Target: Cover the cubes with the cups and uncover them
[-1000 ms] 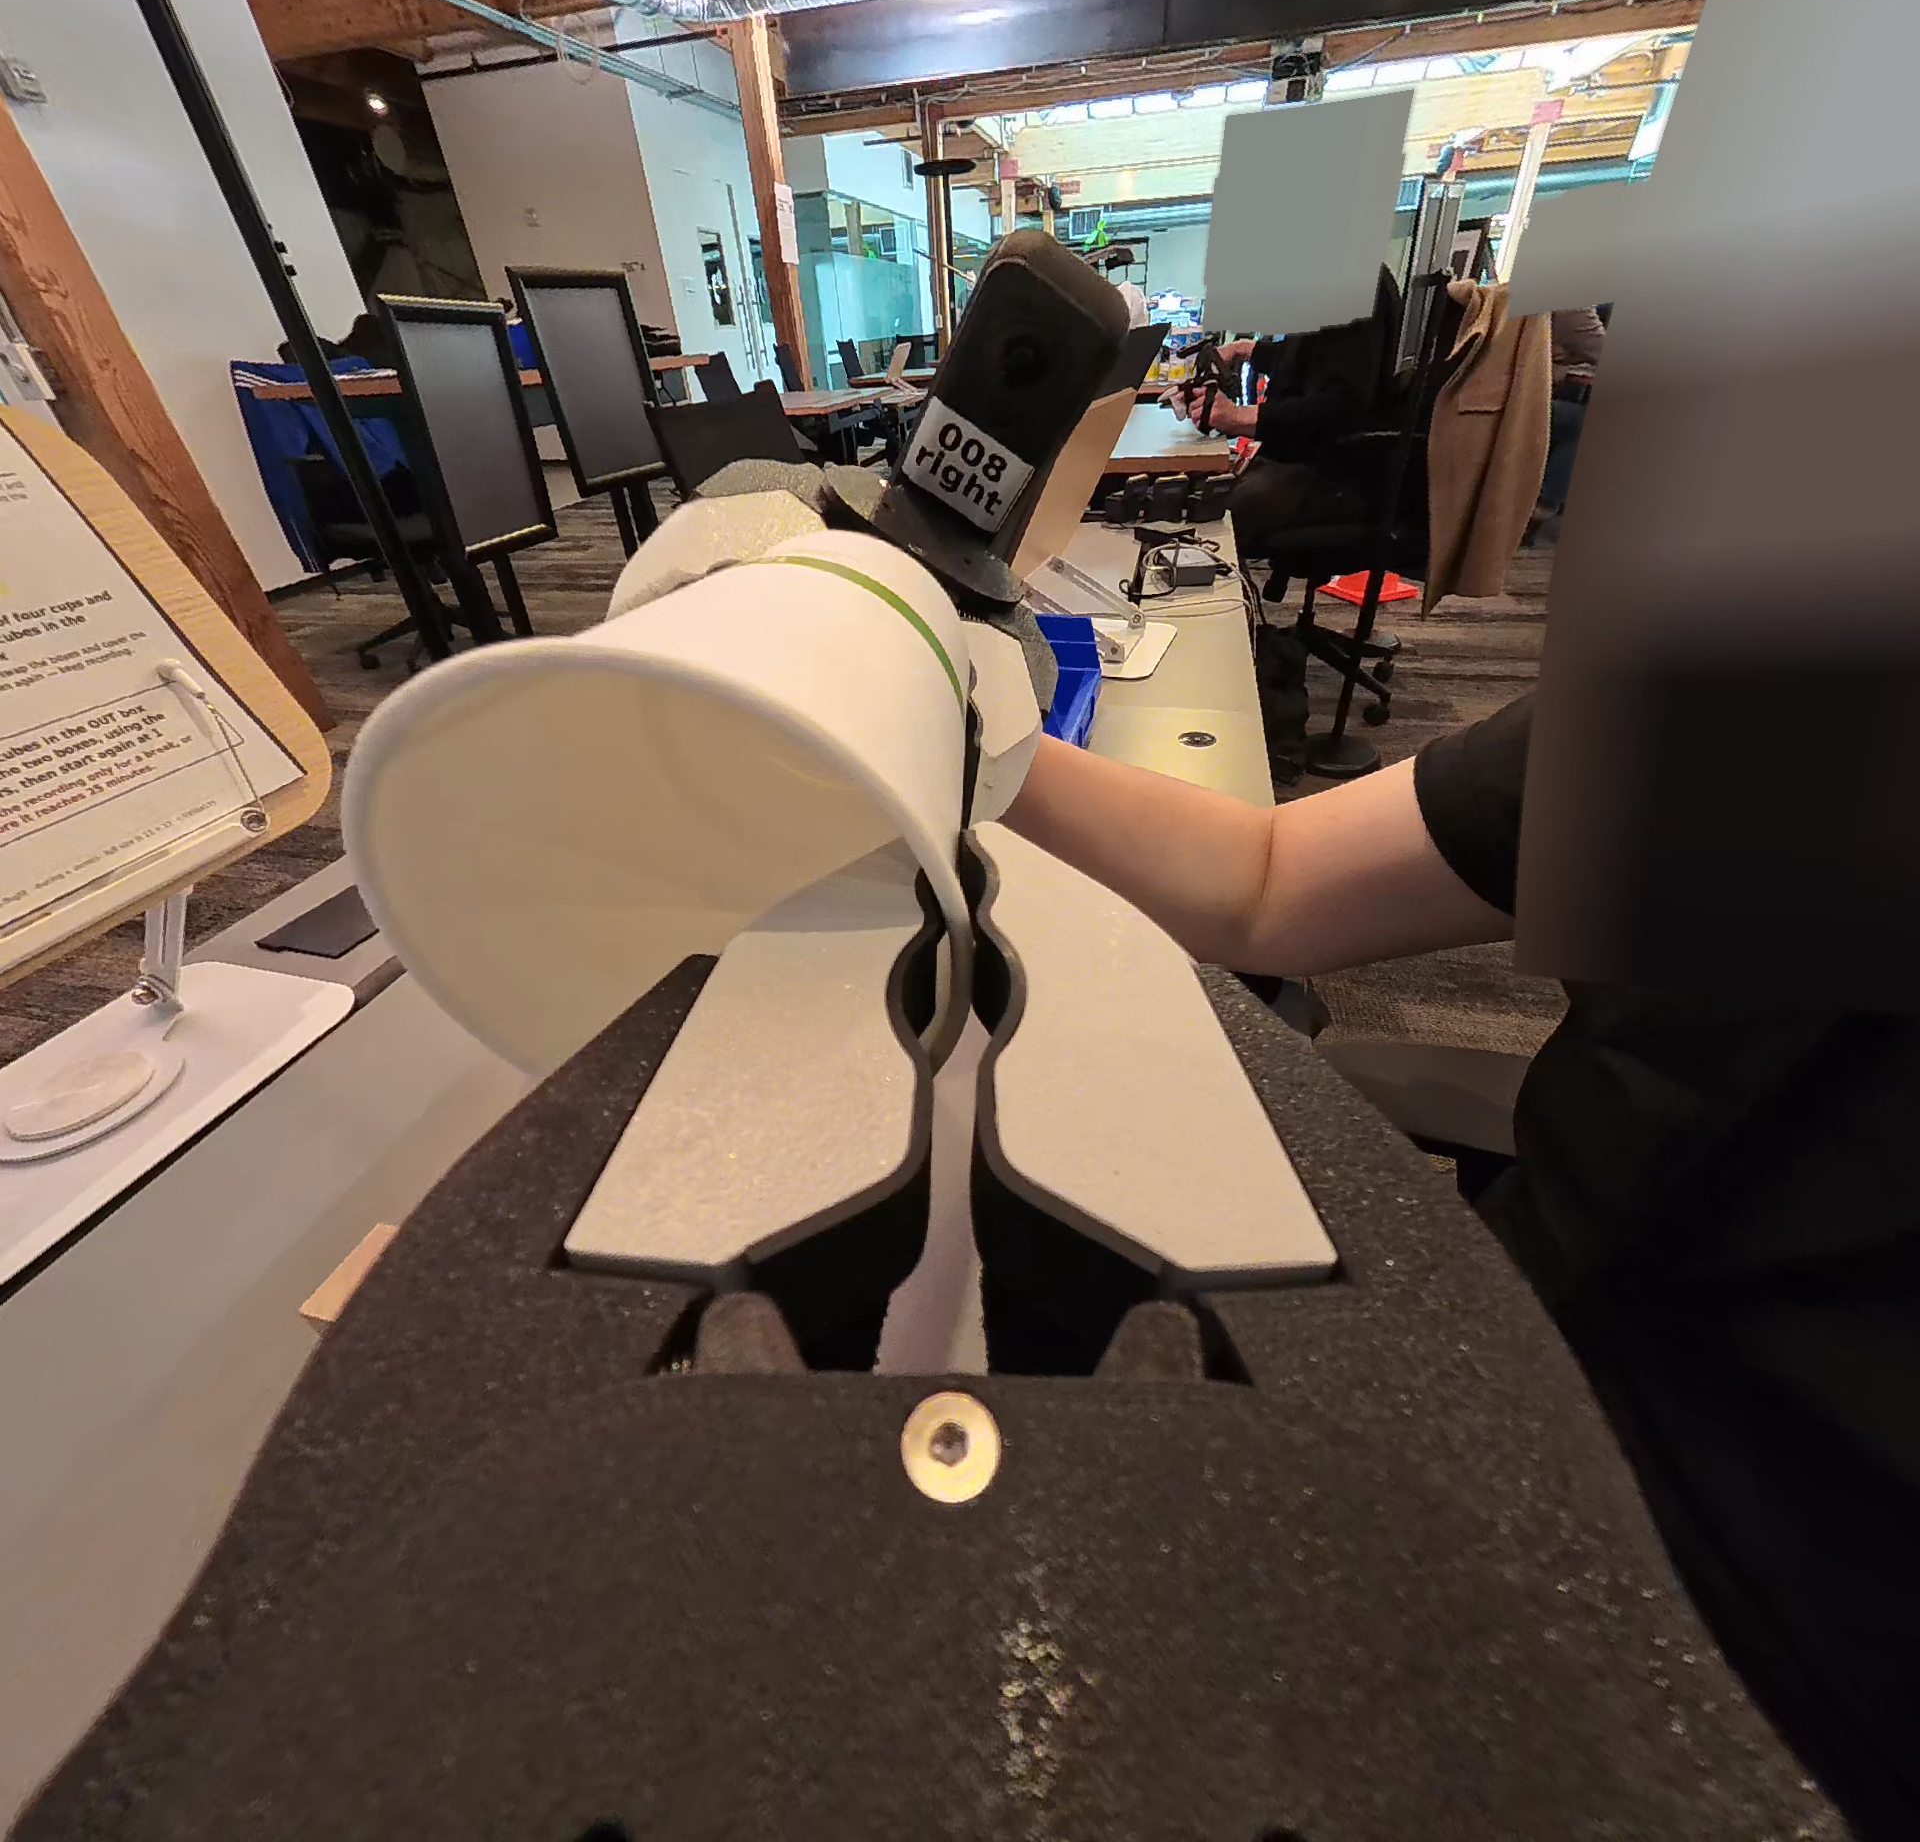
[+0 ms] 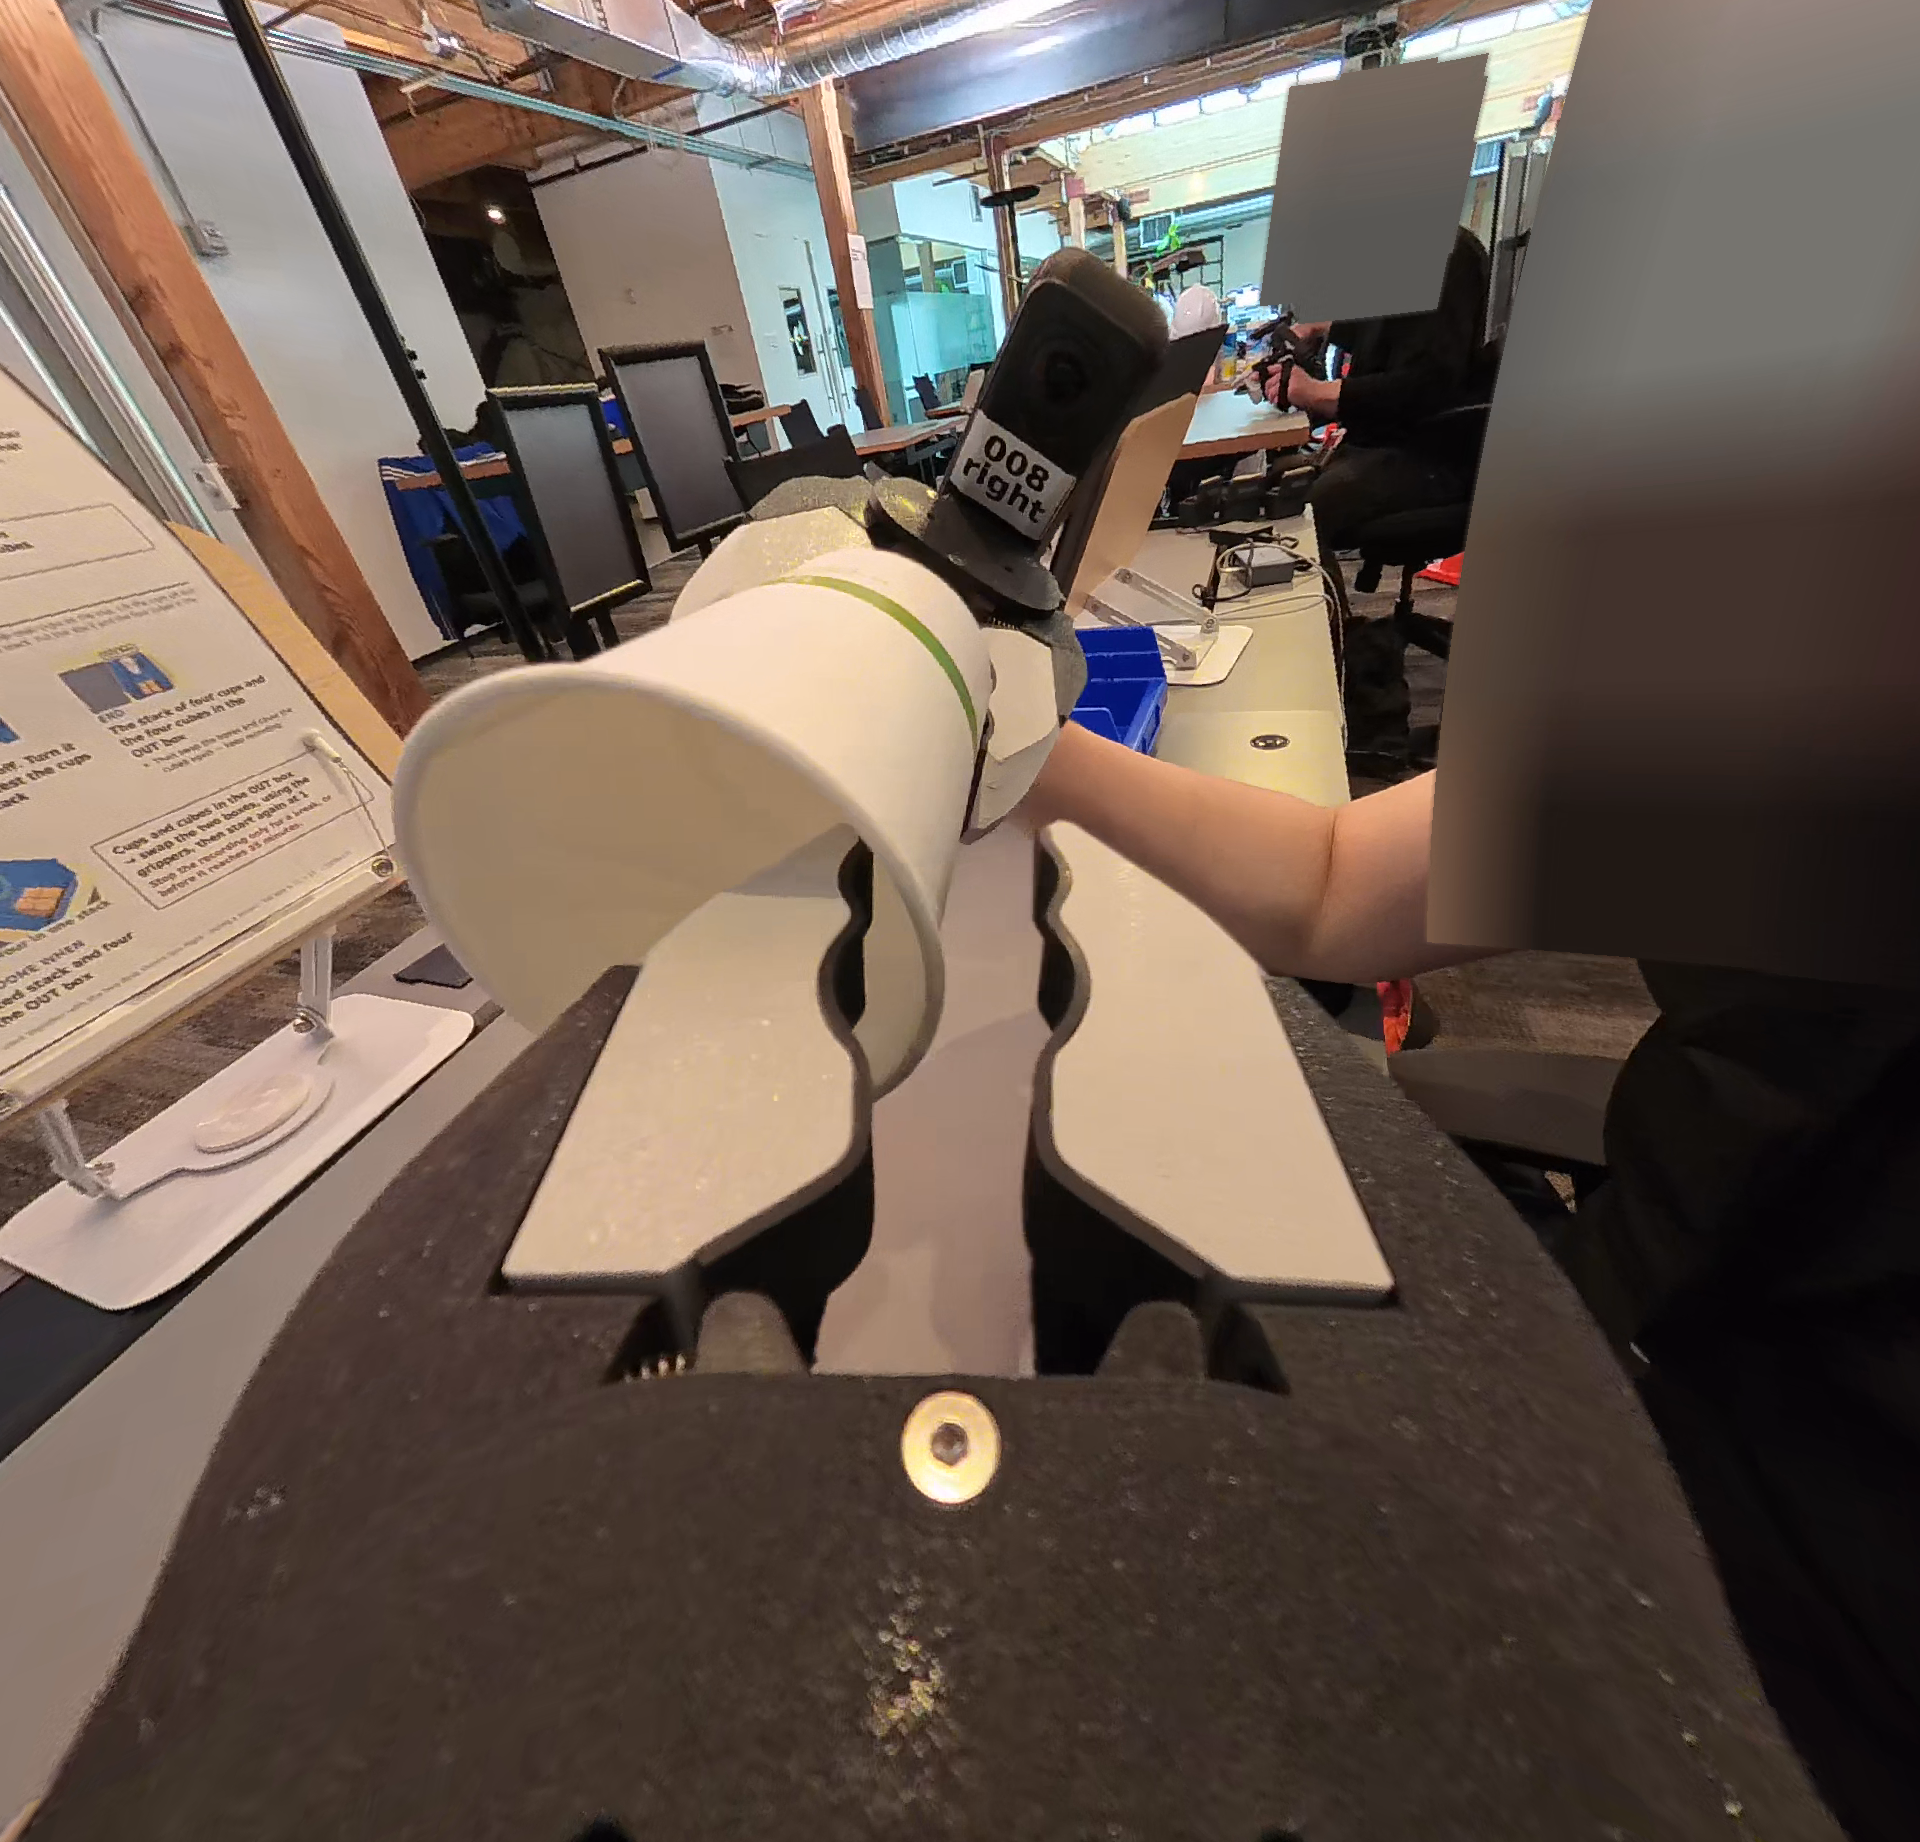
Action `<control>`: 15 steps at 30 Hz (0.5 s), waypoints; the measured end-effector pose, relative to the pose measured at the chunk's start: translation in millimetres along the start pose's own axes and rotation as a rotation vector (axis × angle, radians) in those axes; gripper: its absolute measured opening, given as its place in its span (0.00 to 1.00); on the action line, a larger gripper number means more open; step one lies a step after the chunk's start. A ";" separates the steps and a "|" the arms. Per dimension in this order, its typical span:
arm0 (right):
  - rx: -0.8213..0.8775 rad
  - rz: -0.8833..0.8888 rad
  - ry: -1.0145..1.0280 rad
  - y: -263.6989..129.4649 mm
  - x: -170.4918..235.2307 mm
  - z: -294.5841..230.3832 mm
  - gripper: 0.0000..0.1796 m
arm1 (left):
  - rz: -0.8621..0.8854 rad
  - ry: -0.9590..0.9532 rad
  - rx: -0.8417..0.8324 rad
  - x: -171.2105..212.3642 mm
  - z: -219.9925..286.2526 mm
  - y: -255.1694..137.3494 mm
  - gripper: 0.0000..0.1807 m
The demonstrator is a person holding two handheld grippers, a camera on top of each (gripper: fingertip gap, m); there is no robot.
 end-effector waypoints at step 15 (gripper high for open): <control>0.049 -0.505 0.160 -46.4 77.1 45.3 0.42 | 0.132 -0.232 -0.330 64.7 -48.2 -71.5 0.22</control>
Point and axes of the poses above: each gripper's, where its closed fingertips meet, y out along the fingers, x out of its underside, z = x × y across the jaws, the point moved 1 cm from there along -y, back along the fingers, and after that the axes turned 8 degrees about -y, right-handed, at the moved point
